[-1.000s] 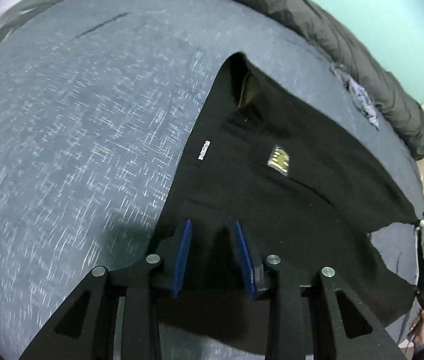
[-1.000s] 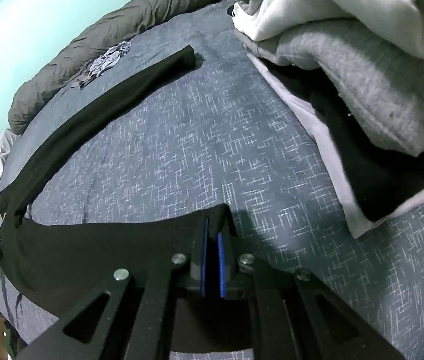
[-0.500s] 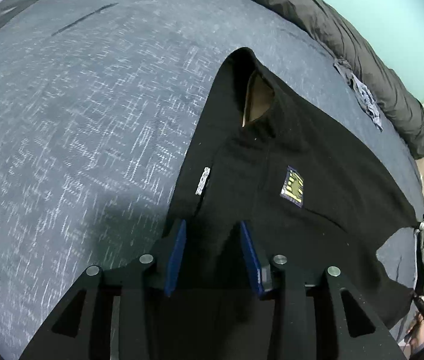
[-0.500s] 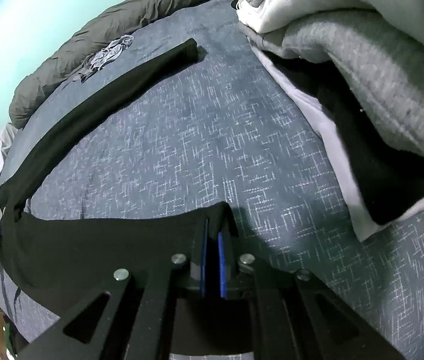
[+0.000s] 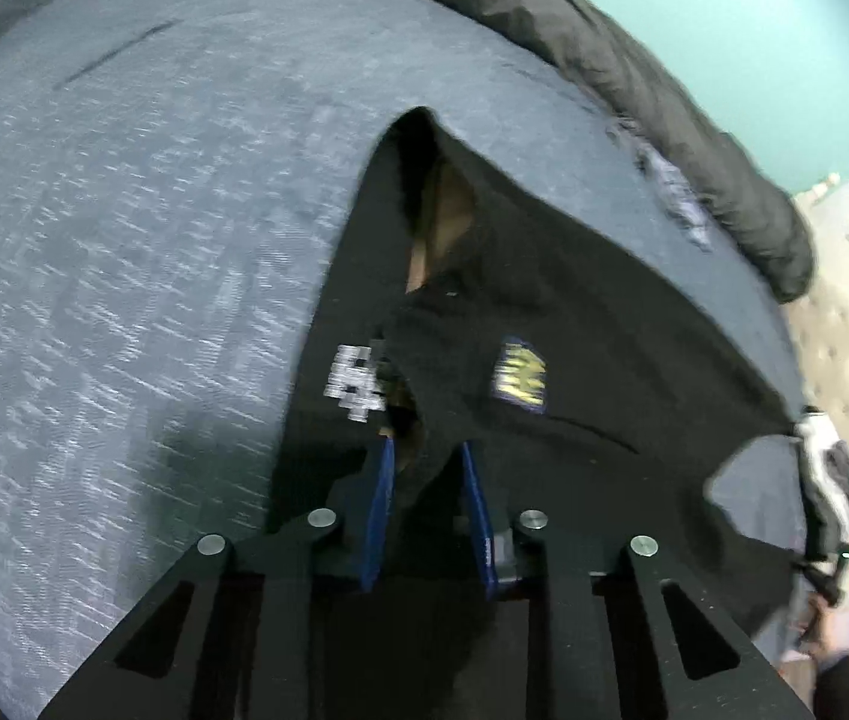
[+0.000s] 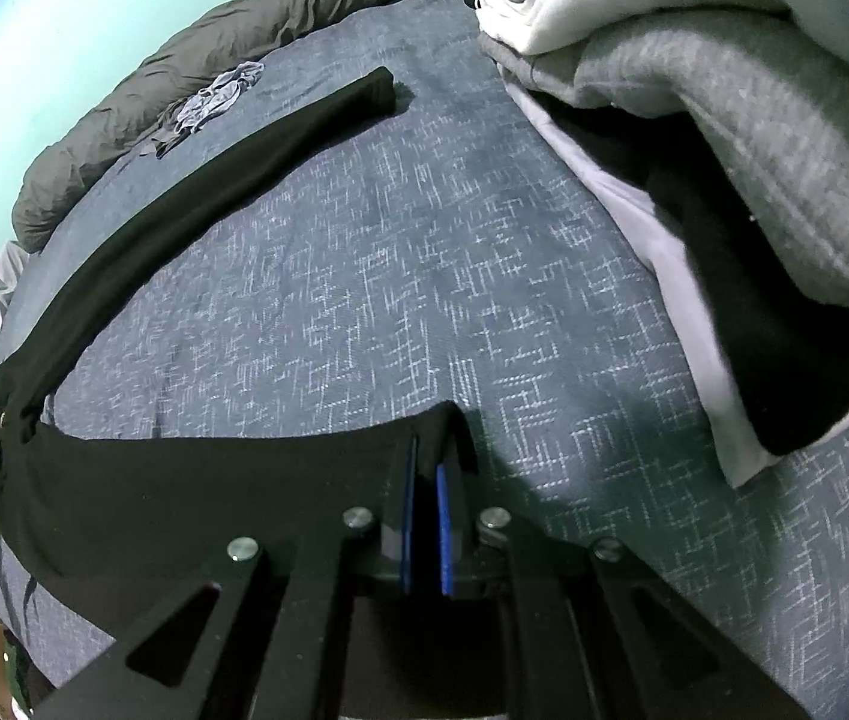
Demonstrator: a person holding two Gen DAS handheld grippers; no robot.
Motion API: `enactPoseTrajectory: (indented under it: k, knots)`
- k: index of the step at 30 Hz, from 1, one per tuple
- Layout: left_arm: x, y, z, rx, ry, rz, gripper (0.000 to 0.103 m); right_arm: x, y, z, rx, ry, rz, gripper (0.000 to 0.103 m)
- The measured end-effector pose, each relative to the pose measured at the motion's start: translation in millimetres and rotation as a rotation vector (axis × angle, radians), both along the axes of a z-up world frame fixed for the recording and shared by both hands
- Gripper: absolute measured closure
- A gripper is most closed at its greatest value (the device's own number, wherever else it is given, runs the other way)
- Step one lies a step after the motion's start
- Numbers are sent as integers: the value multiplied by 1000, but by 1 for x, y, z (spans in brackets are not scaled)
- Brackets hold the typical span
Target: Fold clothes
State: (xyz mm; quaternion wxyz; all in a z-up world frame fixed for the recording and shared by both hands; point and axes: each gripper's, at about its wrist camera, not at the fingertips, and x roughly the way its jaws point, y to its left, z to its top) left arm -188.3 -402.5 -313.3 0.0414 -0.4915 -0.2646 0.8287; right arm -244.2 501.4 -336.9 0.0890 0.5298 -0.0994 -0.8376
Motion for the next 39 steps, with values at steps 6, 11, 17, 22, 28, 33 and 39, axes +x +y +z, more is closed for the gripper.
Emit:
enactPoseTrajectory:
  k: [6, 11, 17, 22, 28, 33, 39]
  knots:
    - [-9, -6, -4, -69, -51, 26, 77, 0, -1, -1, -2, -1, -5, 97]
    - [-19, -14, -7, -99, -56, 75, 70, 1, -1, -1, -3, -2, -2, 97]
    - [-27, -12, -17, -65, -75, 66, 65, 0, -3, -2, 0, -5, -4, 97]
    - [-22, -7, -16, -34, -65, 29, 76, -2, -5, -3, 1, -7, -2, 97]
    - [-10, -4, 9, -91, 3, 29, 101, 2, 5, 1, -74, 4, -26, 97]
    - [6, -16, 37, -98, 79, 91, 101, 4, 13, 19, -90, 53, -48, 97]
    - [6, -25, 49, -101, 92, 138, 101, 4, 22, 49, -84, 148, -104, 98]
